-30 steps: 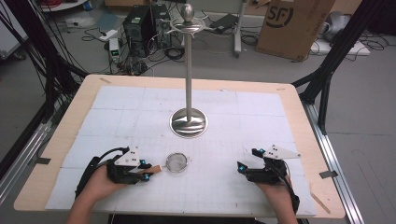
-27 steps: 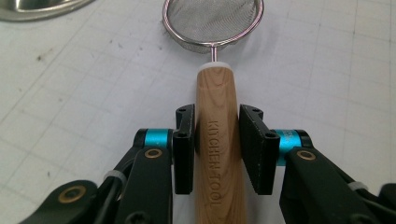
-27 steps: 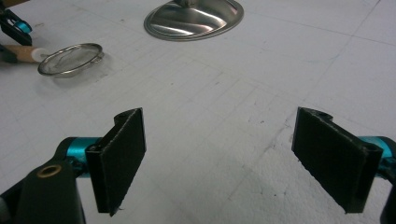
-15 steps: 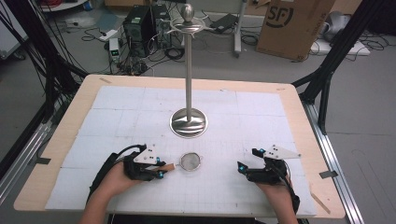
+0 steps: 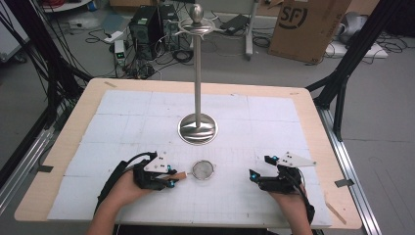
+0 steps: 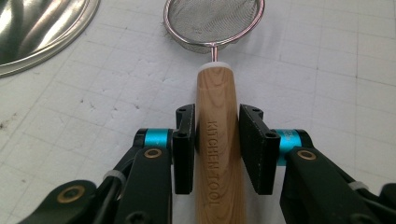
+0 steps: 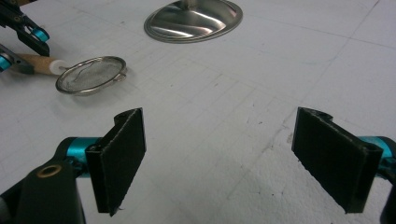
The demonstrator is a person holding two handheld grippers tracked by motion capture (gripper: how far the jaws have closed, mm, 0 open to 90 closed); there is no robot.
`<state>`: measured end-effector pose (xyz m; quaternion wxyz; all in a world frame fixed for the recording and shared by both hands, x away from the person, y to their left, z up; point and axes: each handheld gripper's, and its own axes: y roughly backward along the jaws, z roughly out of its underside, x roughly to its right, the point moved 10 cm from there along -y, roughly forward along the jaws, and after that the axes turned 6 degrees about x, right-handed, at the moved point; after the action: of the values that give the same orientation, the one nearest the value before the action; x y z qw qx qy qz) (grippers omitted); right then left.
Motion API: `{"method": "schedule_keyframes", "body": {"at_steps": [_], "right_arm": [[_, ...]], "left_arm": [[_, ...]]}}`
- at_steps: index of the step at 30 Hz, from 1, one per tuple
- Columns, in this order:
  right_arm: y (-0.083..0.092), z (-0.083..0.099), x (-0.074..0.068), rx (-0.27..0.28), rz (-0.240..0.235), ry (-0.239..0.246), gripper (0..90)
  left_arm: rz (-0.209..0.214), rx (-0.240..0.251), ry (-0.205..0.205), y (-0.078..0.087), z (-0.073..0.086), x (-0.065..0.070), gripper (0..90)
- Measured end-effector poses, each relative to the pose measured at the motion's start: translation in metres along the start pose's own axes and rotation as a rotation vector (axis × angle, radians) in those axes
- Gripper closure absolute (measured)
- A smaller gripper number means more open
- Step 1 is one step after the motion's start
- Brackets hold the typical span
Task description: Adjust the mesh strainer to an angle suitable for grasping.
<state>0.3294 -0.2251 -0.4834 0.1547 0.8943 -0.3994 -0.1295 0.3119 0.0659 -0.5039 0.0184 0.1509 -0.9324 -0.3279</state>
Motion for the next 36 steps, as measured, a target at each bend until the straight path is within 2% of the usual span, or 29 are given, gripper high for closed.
{"method": "schedule_keyframes", "body": {"at_steps": [8,14,19,26,33,36], "right_arm": [[0.001,0.0,0.001,0.005,0.001,-0.001,16.5],[0.002,0.0,0.001,0.003,0.0,-0.004,16.5],[0.001,-0.001,0.001,0.005,0.0,0.002,16.5],[0.001,-0.002,0.0,0.006,0.002,-0.003,16.5],[0.003,-0.004,0.001,0.014,0.003,0.0,16.5],[0.003,-0.004,0.002,0.017,0.005,-0.004,16.5]], "left_arm": [[-0.011,0.019,0.022,0.014,0.008,0.0,63.7],[0.007,-0.006,0.029,0.022,0.023,0.002,64.5],[0.024,-0.014,-0.001,0.02,0.02,0.005,67.1],[0.039,-0.017,-0.02,0.008,0.007,0.006,68.3],[0.051,-0.016,-0.044,-0.017,-0.014,0.006,68.7],[0.049,-0.03,-0.067,-0.029,-0.023,0.007,68.7]]}}
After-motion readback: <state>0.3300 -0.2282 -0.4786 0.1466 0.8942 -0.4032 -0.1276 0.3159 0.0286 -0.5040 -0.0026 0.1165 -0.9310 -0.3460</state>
